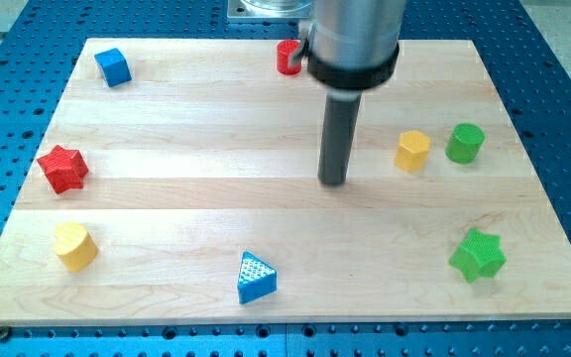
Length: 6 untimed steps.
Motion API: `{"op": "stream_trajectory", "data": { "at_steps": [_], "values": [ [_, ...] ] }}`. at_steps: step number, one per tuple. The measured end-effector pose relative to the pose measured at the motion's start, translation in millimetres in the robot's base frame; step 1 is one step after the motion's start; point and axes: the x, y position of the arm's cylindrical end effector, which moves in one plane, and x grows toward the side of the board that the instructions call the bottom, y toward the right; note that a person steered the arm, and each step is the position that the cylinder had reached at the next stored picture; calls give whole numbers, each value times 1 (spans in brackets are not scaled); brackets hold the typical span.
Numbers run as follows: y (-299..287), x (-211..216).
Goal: Put your hand vertically below the yellow hexagon
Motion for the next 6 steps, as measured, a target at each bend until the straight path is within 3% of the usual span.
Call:
{"op": "stream_trajectory", "data": {
  "at_steps": [2, 3, 6],
  "values": [
    [55, 7],
    [83, -12],
    [90, -16]
  ]
}}
